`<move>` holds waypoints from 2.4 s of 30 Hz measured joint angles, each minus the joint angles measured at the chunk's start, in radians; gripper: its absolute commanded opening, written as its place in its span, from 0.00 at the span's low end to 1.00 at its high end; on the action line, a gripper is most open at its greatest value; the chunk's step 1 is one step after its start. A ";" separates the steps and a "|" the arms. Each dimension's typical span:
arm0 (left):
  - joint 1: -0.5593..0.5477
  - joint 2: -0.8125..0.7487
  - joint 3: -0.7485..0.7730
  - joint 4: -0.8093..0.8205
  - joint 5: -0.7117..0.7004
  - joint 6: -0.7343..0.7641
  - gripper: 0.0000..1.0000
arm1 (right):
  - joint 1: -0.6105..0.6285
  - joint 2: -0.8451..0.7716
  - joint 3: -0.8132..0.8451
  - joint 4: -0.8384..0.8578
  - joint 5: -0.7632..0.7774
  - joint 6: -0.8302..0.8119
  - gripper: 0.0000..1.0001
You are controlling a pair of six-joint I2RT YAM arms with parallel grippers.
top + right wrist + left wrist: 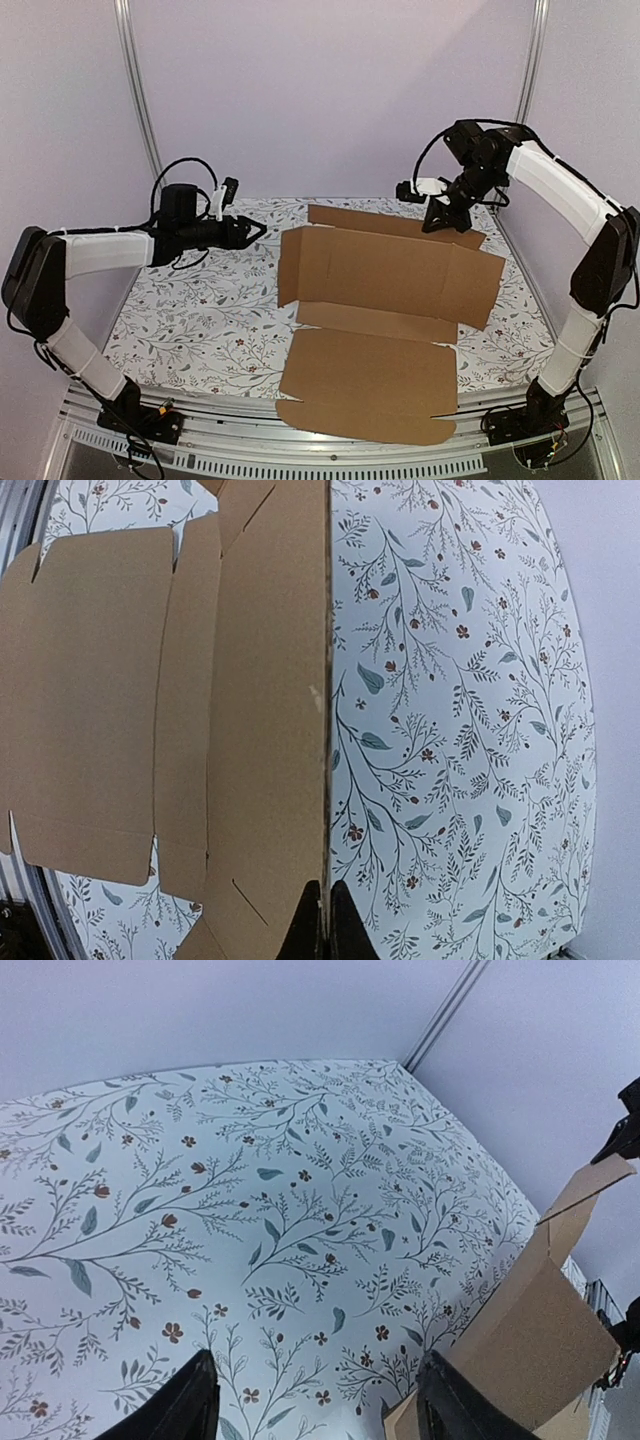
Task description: Fold the paper box
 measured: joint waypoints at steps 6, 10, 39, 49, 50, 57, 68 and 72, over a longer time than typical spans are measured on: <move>-0.095 -0.068 -0.315 0.266 -0.166 -0.100 0.73 | -0.015 0.060 0.072 0.009 0.025 0.031 0.00; -0.253 -0.077 -0.459 0.366 -0.279 -0.130 0.73 | -0.047 0.145 0.187 -0.009 0.015 0.069 0.00; -0.343 0.358 -0.409 1.056 -0.399 -0.236 0.31 | -0.112 0.090 0.196 -0.105 -0.208 0.171 0.02; -0.336 0.371 -0.409 1.083 -0.340 -0.313 0.29 | -0.112 0.085 0.185 -0.080 -0.203 0.219 0.08; -0.336 0.360 -0.413 1.075 -0.340 -0.319 0.28 | -0.111 0.090 0.185 -0.070 -0.198 0.231 0.08; -0.316 0.245 -0.423 0.945 -0.375 -0.343 0.53 | -0.113 0.215 0.216 0.007 -0.103 0.399 0.10; -0.324 -0.024 -0.239 0.285 -0.550 -0.319 0.67 | -0.191 0.239 0.072 0.095 0.041 0.616 0.77; -0.324 0.013 -0.182 0.139 -0.542 -0.327 0.67 | -0.204 0.056 -0.092 0.168 0.086 0.616 0.81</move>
